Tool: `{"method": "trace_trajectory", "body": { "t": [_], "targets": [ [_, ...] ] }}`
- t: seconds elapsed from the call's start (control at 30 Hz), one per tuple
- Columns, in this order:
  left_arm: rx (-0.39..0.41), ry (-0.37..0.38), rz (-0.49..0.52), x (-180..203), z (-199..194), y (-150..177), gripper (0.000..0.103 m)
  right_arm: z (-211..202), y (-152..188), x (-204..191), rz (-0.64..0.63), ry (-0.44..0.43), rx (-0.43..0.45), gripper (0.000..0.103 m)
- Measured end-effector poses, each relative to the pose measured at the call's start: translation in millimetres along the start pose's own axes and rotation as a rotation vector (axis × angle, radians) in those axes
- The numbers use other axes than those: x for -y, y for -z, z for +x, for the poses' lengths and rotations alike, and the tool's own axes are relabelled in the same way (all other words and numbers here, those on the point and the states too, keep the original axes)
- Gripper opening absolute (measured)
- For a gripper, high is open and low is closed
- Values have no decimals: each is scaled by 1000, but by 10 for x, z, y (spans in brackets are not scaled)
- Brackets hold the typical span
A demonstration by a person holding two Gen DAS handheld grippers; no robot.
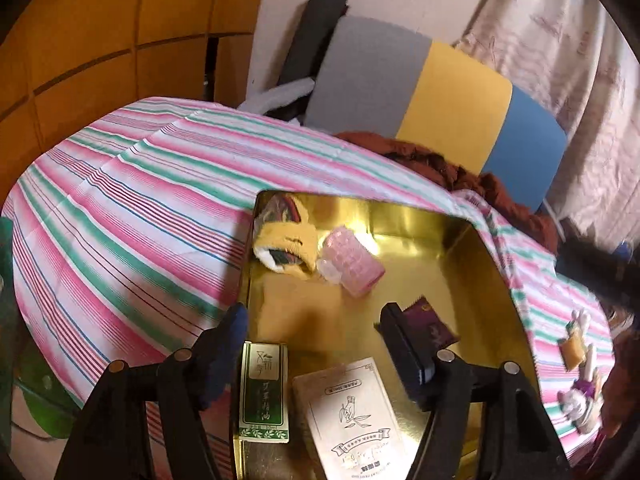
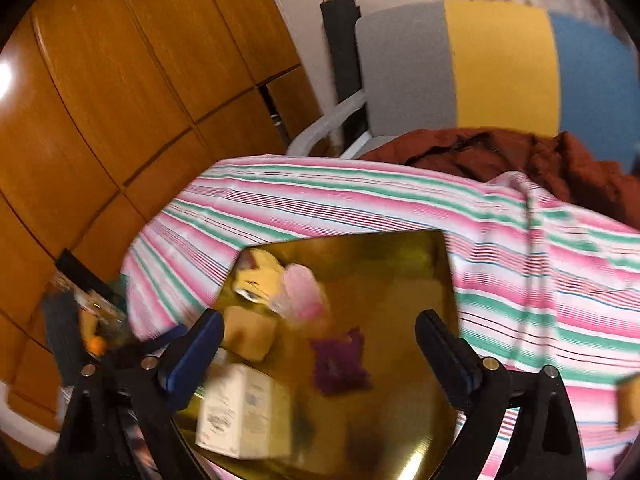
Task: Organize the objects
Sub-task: 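Lower sponge and hair roller into the gold tray and open both tools, then withdraw both open tools from the tray back over the table items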
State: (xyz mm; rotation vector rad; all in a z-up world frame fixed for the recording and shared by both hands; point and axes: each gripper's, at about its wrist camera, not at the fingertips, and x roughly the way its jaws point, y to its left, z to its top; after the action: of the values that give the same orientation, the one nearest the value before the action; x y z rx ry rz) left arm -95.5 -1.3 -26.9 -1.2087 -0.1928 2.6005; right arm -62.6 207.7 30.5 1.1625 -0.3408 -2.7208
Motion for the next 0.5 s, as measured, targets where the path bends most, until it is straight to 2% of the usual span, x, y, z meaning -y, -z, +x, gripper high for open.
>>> {"method": "trace_trajectory", "body": {
  "t": [0.03, 0.23, 0.3, 0.4, 0.5],
  "targets": [
    [9, 8, -2, -3, -24, -8, 69, -44, 50, -7, -18, 36, 18, 102],
    [47, 44, 24, 150, -156, 0, 69, -393, 332, -39, -102, 256, 175, 103],
    [50, 69, 39, 222, -186, 3, 69, -435, 397, 63, -65, 271, 163, 103],
    [43, 84, 62, 337, -206, 19, 68, -496, 526, 279, 37, 222, 140, 103],
    [37, 108, 103, 482, -227, 49, 62, -652, 653, 472, 88, 226, 162, 103]
  ]
}}
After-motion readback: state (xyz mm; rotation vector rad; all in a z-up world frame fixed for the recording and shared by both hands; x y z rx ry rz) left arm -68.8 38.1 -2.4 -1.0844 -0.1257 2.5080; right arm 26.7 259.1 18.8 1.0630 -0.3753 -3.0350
